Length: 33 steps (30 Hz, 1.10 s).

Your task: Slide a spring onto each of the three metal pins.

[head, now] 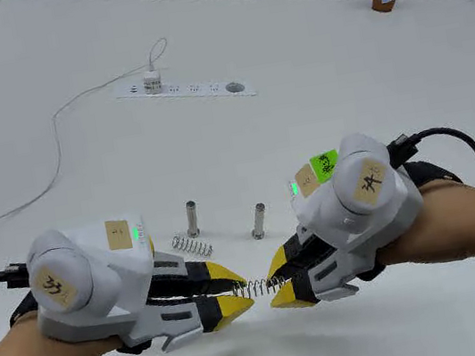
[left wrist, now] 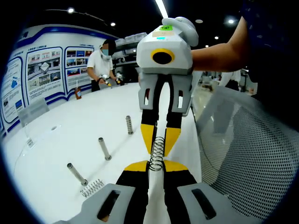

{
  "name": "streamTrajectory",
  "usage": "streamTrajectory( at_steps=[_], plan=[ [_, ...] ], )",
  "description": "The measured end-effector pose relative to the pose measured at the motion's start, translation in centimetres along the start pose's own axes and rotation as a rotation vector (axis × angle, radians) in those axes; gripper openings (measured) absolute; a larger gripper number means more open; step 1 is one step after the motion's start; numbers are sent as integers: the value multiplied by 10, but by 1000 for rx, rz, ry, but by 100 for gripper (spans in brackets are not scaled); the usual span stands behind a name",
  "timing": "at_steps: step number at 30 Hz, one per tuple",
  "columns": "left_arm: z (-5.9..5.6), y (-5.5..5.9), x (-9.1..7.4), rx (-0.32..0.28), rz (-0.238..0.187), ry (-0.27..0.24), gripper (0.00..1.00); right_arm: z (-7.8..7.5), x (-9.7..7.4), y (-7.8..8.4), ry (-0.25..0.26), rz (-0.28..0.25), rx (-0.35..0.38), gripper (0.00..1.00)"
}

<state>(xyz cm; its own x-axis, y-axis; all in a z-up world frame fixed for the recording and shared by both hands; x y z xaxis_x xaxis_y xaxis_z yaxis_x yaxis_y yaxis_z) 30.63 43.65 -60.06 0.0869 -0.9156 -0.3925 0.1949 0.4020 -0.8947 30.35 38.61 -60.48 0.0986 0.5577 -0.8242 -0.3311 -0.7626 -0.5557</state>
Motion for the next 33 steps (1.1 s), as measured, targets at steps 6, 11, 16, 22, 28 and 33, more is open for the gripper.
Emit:
streamTrajectory(
  at_steps=[6,11,16,22,28,33],
  plan=[
    [1,5,1,-23,6,-1,11,2,-9,-12,-2,-39,29,12],
    [2,6,1,-33,5,-5,11,4,-13,-24,-7,-69,40,12],
    [3,7,0,-35,6,-10,10,7,-13,-34,-13,-78,40,12],
    [1,7,1,-34,8,-11,10,10,-12,-38,-16,-62,35,12],
    [2,7,3,-34,8,-15,10,9,-13,-39,-11,-44,30,12],
    [2,7,4,-41,14,-18,11,9,-13,-39,-6,-29,23,12]
  ],
)
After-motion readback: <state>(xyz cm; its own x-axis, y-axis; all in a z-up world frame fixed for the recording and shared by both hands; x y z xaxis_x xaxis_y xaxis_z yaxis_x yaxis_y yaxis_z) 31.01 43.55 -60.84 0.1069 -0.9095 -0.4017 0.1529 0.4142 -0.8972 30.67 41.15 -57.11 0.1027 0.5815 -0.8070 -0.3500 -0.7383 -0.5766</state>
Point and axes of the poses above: the centre of the closed fingertips' face, and the gripper's own axes: x roughly forward along the fingers, z roughly to its left, y roughly out of its underside, the point moved 3 cm from there along -x, roughly backward along the fingers, and after that the axes turned 14 degrees about x, right-handed, at the moved point
